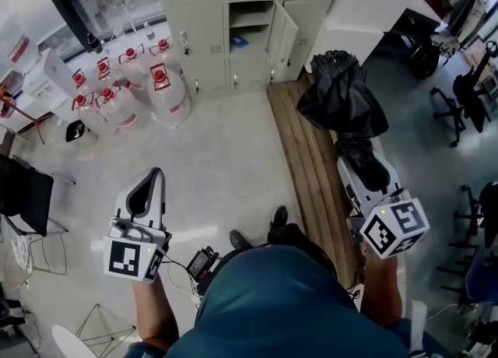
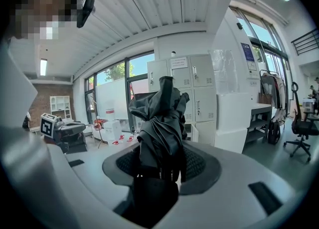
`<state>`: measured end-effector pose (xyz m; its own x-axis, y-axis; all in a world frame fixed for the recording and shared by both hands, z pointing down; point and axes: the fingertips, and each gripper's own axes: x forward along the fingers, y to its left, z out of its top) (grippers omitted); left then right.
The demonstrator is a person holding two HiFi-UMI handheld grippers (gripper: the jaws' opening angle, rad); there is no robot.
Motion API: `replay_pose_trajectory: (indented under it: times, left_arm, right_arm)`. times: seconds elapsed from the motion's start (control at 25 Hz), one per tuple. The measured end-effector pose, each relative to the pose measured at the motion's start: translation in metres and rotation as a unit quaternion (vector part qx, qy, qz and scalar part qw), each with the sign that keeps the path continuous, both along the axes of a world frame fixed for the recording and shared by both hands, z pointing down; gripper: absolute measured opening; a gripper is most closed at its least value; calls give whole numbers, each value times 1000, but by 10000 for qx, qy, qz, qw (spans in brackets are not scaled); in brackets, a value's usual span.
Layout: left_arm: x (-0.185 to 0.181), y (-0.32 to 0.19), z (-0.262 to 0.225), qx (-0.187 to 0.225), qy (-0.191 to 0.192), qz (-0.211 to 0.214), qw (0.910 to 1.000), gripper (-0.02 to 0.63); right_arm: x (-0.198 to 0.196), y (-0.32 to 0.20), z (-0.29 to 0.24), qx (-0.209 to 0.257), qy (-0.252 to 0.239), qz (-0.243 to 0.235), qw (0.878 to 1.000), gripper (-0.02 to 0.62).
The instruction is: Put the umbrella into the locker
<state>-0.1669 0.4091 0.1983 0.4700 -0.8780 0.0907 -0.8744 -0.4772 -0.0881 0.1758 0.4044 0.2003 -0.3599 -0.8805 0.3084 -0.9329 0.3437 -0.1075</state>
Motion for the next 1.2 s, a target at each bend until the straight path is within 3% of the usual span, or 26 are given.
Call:
replay_pose_trajectory:
  times: [0.4, 0.76, 1.2]
  left_arm:
    - [-20, -40, 13, -220, -62, -483, 9986, 18]
    - [-11, -107, 5, -185, -93, -811, 9965, 18]
    - [13, -155, 2, -214, -140, -1123, 9933, 18]
  right_arm:
    - [-23, -83, 15, -109, -119, -449, 9989, 209]
    - [-28, -176, 19, -180, -215, -864, 9959, 209]
    - [-11, -246, 24, -254, -284, -1193, 9921, 209]
